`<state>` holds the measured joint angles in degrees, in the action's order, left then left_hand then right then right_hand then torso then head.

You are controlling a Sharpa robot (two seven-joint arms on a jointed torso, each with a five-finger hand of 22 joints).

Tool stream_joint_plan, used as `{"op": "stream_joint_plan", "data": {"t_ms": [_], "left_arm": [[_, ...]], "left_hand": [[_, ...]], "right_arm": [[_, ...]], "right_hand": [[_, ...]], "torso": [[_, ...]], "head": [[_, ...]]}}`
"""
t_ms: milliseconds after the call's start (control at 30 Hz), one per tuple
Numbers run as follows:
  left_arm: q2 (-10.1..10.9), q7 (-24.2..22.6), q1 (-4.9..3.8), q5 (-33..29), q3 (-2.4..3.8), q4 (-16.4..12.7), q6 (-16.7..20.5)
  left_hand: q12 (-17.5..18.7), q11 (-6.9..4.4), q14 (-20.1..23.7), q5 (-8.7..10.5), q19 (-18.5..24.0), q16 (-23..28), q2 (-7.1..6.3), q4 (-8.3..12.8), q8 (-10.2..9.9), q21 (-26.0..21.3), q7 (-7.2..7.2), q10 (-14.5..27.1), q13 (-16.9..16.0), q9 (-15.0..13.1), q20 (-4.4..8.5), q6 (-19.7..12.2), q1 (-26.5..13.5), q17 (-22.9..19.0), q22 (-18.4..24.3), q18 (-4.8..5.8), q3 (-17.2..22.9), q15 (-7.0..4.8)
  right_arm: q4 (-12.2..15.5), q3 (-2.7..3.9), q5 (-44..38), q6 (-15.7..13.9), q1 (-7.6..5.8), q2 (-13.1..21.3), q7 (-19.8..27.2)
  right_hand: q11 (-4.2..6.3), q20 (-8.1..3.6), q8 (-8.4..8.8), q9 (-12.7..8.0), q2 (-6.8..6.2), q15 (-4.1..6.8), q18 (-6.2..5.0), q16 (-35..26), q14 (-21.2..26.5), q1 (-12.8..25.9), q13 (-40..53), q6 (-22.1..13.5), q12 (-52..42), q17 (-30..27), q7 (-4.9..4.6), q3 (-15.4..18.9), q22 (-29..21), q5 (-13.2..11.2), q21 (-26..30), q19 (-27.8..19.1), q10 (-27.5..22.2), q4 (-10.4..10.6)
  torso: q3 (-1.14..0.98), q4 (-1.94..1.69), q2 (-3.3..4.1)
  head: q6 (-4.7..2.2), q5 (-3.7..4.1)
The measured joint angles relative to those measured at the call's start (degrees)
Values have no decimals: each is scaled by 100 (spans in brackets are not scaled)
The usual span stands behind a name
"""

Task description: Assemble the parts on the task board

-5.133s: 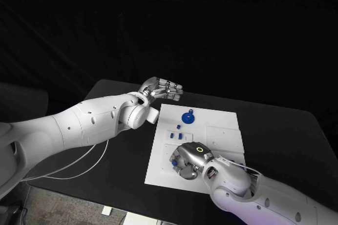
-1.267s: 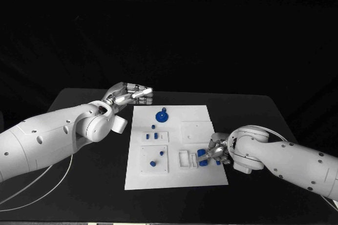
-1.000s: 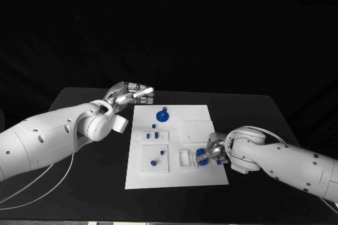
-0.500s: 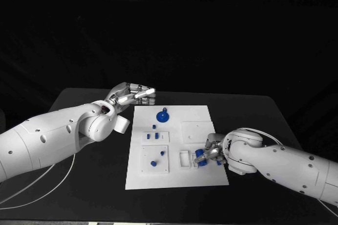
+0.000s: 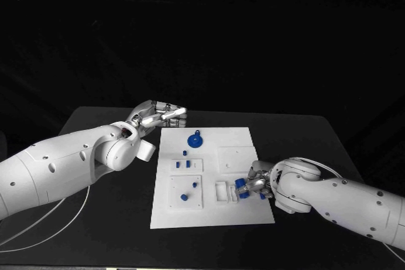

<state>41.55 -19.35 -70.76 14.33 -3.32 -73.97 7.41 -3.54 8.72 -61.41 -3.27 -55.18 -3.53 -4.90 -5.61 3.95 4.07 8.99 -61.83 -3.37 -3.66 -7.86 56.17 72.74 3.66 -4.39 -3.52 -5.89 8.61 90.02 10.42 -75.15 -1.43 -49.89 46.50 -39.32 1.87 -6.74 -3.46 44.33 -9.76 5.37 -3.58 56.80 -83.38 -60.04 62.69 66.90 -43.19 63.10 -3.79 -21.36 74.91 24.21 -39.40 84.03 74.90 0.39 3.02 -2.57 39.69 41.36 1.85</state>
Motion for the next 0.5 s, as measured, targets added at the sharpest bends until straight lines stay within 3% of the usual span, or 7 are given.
{"op": "stream_joint_plan", "data": {"t_ms": [67, 100, 133, 167, 233, 333, 500], "left_arm": [[3, 5, 0, 6, -1, 1, -2], [3, 7, 0, 8, -1, 3, -3], [3, 9, 0, 11, -1, 6, -3], [3, 11, 0, 15, -1, 9, -4], [3, 15, 0, 19, -1, 13, -6], [4, 22, 0, 27, -1, 15, -11], [8, 32, 0, 35, -2, 16, -21]], "left_hand": [[0, 0, 0, 0, 0, 0, 0, 0, 0, 0, 0, 0, 0, 0, 0, 0, 0, 0, 0, 0, 0, 0], [0, 0, 0, 0, 0, 0, 0, 0, 0, 0, 0, 0, 0, 0, 0, 0, 0, 0, 0, 0, 0, 0], [0, 0, 0, 0, 0, 0, 0, 0, 0, 0, 0, 0, 0, 0, 0, 0, 0, 0, 0, 0, 0, 0], [0, 0, 0, 0, 0, 0, 0, 0, 0, 0, 0, 0, 0, 0, 0, 0, 0, 0, 0, 0, 0, 0], [0, 0, 0, 0, 0, 0, 0, 0, 0, 0, 0, 0, 0, 0, 0, 0, 0, 0, 0, 0, 0, 0], [0, 0, 0, -24, 0, 0, 0, 0, 0, 0, 0, 0, 0, 0, 0, 0, 0, 0, 0, -1, 0, 0], [0, 0, 0, -24, 0, 0, 0, 0, 0, 0, 0, 0, 0, 0, 0, 0, 0, 0, -1, -1, 0, 0]], "right_arm": [[66, 32, 82, -112, 3, 64, 0], [99, 56, 125, -163, 2, 93, -1], [135, 76, 174, -216, -1, 119, -1], [180, 96, 243, -285, -6, 148, -1], [234, 112, 356, -388, -4, 185, -2], [342, 158, 541, -547, 2, 236, -2], [466, 203, 752, -746, -3, 269, 21]], "right_hand": [[29, 0, -8, -1351, 15, 7, 1, 0, 6, 15, 0, 26, 0, 0, 16, 25, 0, 1, -22, 0, 15, -25], [39, 0, -9, -2347, 23, 8, 1, 0, 6, 22, 0, 48, 0, 0, 7, -2, 0, 5, -22, 0, 25, -66], [45, 0, 25, -3345, 28, 9, 1, 0, 7, 28, 0, 48, 0, 0, 7, -548, 0, 9, -22, 0, 20, -625], [70, 0, 55, -3638, 28, 11, 1, 0, 8, 28, 0, 49, 0, 0, 9, -764, 0, 8, -45, 0, -6, -900], [56, 0, 55, -3696, 36, 26, 1, 0, 10, 36, 7, 102, -13, 0, 19, -786, 0, -113, -50, 0, 8, -1016], [39, 0, 53, -3695, 102, 28, 2, 0, 7, -24, 21, 142, -46, -3, 18, -641, 0, -182, -50, 0, 27, -913], [39, 0, 53, -3696, 103, 28, 2, 0, 7, -24, 22, 143, -46, -13, 19, -595, 0, -186, -50, 0, 27, -868]], "torso": [[-1, 2, 1], [-1, 2, 1], [-1, 3, 1], [-1, 4, 1], [-1, 4, 1], [0, 3, 2], [3, 2, 2]], "head": [[-4, -3], [-6, -3], [-9, -4], [-10, -4], [-12, -4], [-12, -8], [-12, -15]]}}
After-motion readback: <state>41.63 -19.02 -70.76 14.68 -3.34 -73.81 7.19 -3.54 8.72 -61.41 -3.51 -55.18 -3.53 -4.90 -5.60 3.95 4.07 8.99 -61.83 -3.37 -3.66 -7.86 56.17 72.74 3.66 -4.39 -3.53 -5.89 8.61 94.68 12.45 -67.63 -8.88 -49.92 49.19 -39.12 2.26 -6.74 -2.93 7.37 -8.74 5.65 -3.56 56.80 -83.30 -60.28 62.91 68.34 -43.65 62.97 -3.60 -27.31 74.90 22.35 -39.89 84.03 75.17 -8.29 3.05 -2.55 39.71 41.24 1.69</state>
